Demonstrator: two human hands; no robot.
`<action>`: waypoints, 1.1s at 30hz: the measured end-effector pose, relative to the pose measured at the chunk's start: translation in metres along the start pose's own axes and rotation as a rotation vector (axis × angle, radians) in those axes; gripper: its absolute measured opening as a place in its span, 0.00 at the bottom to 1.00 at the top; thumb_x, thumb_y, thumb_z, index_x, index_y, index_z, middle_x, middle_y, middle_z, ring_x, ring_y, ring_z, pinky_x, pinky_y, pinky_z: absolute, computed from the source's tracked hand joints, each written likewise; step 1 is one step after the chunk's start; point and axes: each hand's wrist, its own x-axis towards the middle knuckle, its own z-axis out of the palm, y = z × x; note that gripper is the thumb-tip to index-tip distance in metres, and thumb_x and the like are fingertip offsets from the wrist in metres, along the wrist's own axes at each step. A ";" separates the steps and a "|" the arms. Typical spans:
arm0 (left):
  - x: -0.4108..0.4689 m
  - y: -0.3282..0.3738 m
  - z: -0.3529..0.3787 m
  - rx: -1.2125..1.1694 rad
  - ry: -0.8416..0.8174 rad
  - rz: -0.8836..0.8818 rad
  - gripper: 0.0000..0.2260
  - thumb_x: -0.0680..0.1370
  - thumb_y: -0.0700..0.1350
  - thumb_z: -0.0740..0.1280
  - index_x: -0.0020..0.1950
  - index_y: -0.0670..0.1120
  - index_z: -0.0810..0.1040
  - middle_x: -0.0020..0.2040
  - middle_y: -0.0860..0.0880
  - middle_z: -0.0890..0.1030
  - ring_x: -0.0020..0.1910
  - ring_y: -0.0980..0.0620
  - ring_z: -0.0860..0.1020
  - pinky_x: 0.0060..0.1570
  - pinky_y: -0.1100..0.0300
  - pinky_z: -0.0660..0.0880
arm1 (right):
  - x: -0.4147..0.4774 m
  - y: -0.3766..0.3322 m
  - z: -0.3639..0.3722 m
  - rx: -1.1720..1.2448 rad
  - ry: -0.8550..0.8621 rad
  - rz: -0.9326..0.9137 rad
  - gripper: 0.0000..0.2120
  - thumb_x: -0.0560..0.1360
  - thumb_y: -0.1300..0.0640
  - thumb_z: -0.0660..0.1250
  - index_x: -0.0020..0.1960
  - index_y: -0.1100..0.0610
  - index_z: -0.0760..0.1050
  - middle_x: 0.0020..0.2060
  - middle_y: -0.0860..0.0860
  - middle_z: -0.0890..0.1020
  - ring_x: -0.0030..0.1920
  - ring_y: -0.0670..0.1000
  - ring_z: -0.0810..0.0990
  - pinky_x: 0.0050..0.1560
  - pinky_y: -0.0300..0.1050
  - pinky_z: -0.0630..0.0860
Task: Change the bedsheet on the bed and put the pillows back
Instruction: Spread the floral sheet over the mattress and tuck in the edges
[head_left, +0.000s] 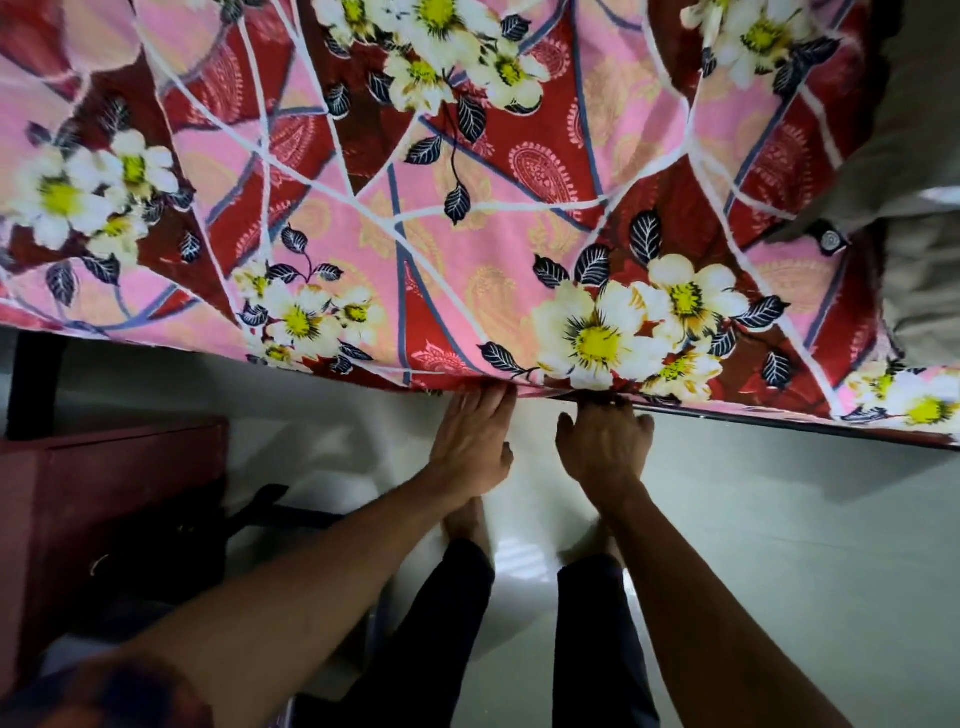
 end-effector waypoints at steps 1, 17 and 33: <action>0.002 -0.004 -0.001 0.029 -0.014 0.006 0.38 0.71 0.53 0.69 0.79 0.42 0.61 0.76 0.44 0.64 0.73 0.41 0.63 0.76 0.44 0.57 | -0.007 0.001 0.003 -0.039 -0.068 0.002 0.24 0.76 0.47 0.66 0.70 0.51 0.72 0.66 0.53 0.77 0.68 0.58 0.73 0.58 0.55 0.70; -0.002 -0.011 0.003 -0.127 0.137 0.106 0.33 0.71 0.50 0.67 0.75 0.43 0.68 0.70 0.46 0.71 0.70 0.44 0.68 0.71 0.50 0.65 | -0.012 -0.049 0.013 0.036 -0.087 -0.026 0.32 0.72 0.49 0.67 0.75 0.55 0.66 0.73 0.51 0.70 0.73 0.57 0.64 0.58 0.55 0.68; 0.005 -0.035 0.003 -0.165 0.059 0.163 0.34 0.69 0.44 0.71 0.75 0.42 0.68 0.73 0.44 0.71 0.73 0.44 0.68 0.75 0.51 0.62 | -0.027 -0.067 0.037 0.178 0.021 -0.162 0.35 0.69 0.53 0.68 0.75 0.56 0.68 0.74 0.51 0.70 0.77 0.54 0.63 0.68 0.60 0.69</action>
